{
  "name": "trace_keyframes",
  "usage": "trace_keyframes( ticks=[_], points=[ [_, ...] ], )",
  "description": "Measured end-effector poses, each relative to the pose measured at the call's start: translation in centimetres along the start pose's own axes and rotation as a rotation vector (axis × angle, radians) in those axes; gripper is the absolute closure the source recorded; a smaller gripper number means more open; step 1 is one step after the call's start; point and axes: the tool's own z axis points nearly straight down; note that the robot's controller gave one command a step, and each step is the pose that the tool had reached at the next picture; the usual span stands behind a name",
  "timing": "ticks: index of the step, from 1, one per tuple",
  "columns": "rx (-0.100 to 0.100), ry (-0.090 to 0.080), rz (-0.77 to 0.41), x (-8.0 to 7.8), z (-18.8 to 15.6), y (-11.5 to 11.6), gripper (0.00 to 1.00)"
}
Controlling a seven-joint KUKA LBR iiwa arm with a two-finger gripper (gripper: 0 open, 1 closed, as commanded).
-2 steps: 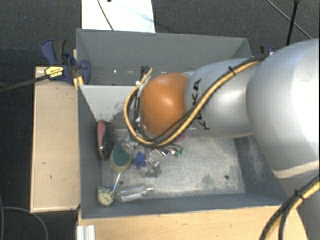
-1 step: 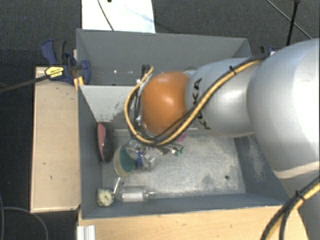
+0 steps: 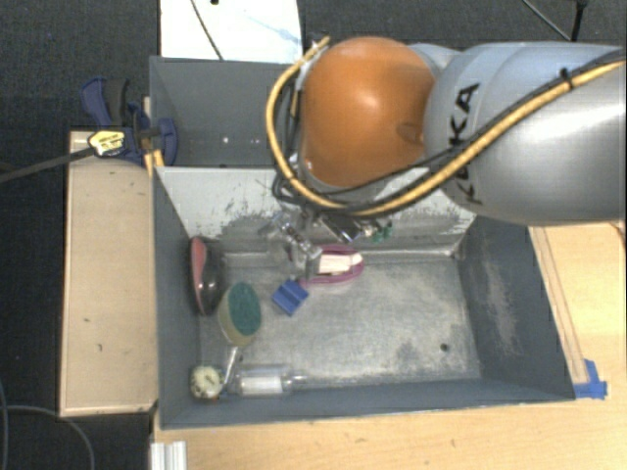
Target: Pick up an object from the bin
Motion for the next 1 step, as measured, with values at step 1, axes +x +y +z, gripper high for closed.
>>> trace_keyframes(
  ticks=[1],
  points=[
    [-0.004, 0.015, 0.219, 3.24, 5.02, 1.47, 1.00]
  ],
)
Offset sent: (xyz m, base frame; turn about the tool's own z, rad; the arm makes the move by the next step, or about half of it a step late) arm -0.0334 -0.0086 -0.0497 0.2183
